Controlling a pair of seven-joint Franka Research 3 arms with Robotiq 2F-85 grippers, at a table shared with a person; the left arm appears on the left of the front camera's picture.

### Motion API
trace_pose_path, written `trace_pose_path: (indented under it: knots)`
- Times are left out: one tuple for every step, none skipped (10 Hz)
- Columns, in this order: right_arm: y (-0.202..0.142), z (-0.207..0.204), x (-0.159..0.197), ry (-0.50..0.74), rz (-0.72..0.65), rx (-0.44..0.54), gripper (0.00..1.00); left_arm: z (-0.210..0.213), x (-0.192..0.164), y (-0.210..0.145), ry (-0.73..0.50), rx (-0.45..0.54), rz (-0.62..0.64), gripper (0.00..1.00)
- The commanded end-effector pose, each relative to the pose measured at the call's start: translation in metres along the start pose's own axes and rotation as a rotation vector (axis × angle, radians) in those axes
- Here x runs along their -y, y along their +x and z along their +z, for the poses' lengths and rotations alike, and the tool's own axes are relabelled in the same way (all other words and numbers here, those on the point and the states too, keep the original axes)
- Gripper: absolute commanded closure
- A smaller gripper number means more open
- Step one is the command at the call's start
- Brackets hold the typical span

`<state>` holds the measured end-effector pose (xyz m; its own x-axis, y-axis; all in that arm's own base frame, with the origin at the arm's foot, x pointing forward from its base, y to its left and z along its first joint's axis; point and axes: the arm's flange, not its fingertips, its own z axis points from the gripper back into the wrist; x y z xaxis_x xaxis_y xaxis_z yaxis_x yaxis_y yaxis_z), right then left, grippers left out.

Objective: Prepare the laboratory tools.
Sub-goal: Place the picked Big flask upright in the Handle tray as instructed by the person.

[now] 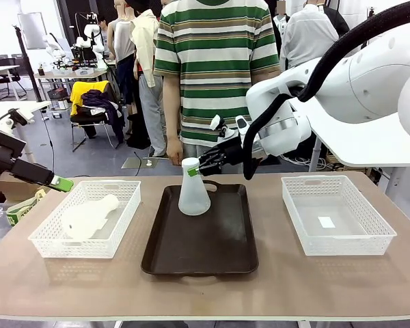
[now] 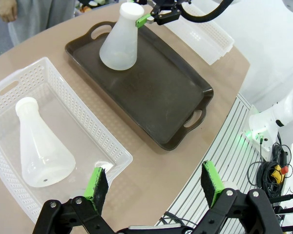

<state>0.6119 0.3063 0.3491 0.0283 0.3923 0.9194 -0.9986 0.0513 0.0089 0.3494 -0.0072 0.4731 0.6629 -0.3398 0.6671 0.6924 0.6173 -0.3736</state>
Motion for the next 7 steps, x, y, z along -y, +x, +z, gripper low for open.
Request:
trace_pose_path:
  knots:
    - [-0.006, 0.0, -0.003, -0.005, -0.021, 0.013, 0.25, 0.0, -0.002, -0.001, -0.018, 0.019, -0.015, 0.0]
    - [-0.002, 0.003, -0.007, -0.015, 0.008, -0.005, 0.06, 0.0, -0.002, -0.001, -0.018, 0.019, -0.015, 0.0]
    - [-0.002, 0.005, -0.008, -0.025, 0.011, -0.029, 0.0, 0.0, -0.002, -0.001, -0.018, 0.019, -0.015, 0.0]
    - [-0.006, 0.009, -0.009, -0.03, 0.012, -0.042, 0.0, 0.0, -0.002, -0.001, -0.018, 0.019, -0.015, 0.0]
    - [-0.011, 0.013, -0.01, -0.037, 0.003, -0.037, 0.0, 0.0, -0.002, -0.001, -0.018, 0.019, -0.015, 0.0]
    - [-0.015, 0.018, -0.012, -0.041, -0.004, -0.035, 0.0, 0.0, -0.002, -0.001, -0.018, 0.019, -0.015, 0.0]
    - [-0.018, 0.023, -0.013, -0.05, -0.011, -0.037, 0.0, 0.0, -0.002, -0.001, -0.018, 0.019, -0.015, 0.0]
